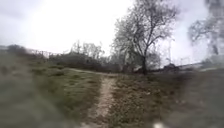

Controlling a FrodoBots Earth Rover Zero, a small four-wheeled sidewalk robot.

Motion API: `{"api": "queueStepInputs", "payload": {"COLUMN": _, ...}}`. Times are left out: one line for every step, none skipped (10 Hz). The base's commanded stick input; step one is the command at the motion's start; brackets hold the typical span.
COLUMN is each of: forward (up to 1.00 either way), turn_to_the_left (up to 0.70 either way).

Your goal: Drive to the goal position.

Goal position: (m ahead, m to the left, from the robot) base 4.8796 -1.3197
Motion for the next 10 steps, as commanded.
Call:
{"api": "queueStepInputs", "payload": {"forward": 0.7, "turn_to_the_left": 0.0}}
{"api": "queueStepInputs", "payload": {"forward": 0.7, "turn_to_the_left": 0.0}}
{"api": "queueStepInputs", "payload": {"forward": 0.7, "turn_to_the_left": 0.0}}
{"api": "queueStepInputs", "payload": {"forward": 0.7, "turn_to_the_left": 0.0}}
{"api": "queueStepInputs", "payload": {"forward": 0.7, "turn_to_the_left": 0.0}}
{"api": "queueStepInputs", "payload": {"forward": 0.7, "turn_to_the_left": 0.0}}
{"api": "queueStepInputs", "payload": {"forward": 0.7, "turn_to_the_left": 0.0}}
{"api": "queueStepInputs", "payload": {"forward": 0.7, "turn_to_the_left": 0.0}}
{"api": "queueStepInputs", "payload": {"forward": 0.7, "turn_to_the_left": -0.33}}
{"api": "queueStepInputs", "payload": {"forward": 0.7, "turn_to_the_left": -0.11}}
